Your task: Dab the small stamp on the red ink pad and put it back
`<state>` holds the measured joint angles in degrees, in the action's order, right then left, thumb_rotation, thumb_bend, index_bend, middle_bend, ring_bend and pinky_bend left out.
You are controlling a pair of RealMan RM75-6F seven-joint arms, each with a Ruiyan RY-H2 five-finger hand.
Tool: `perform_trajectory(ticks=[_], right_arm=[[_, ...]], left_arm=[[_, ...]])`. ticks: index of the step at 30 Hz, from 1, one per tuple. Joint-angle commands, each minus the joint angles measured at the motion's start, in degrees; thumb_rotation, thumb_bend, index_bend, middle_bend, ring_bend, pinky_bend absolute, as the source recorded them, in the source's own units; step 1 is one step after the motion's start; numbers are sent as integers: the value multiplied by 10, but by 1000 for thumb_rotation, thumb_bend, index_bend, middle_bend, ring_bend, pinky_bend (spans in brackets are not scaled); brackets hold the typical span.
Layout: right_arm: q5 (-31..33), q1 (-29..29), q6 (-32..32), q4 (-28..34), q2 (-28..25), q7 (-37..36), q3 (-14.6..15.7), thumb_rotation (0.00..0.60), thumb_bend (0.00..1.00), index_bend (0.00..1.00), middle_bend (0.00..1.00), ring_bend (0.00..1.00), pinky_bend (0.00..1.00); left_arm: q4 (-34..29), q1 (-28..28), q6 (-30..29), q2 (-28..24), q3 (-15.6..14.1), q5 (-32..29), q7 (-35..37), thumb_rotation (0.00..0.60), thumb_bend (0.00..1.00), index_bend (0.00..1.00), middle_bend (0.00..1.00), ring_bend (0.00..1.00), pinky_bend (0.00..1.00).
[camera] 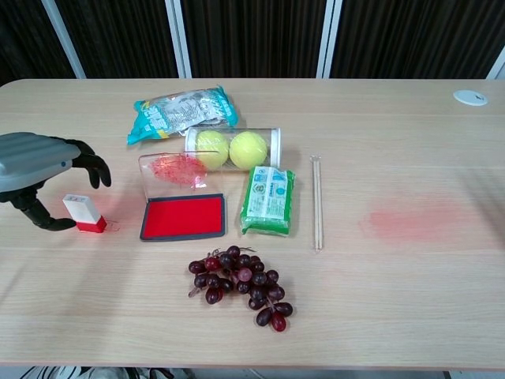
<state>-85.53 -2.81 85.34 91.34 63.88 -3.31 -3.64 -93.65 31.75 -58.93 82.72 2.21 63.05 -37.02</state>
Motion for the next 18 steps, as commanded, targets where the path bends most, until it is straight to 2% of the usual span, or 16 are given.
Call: perform_trajectory(ticks=[1,18], right_arm=[[0,0,0,1,0,0,-1,600,323,138,0,0,191],[2,0,0,2,0,1,-1,600,324,138,0,0,191]], left_arm=[[5,3,3,3,-1,-1,1,600,247,323,330,109,170],[50,13,12,26,-5,-13,14,600,275,395,401,144,193]])
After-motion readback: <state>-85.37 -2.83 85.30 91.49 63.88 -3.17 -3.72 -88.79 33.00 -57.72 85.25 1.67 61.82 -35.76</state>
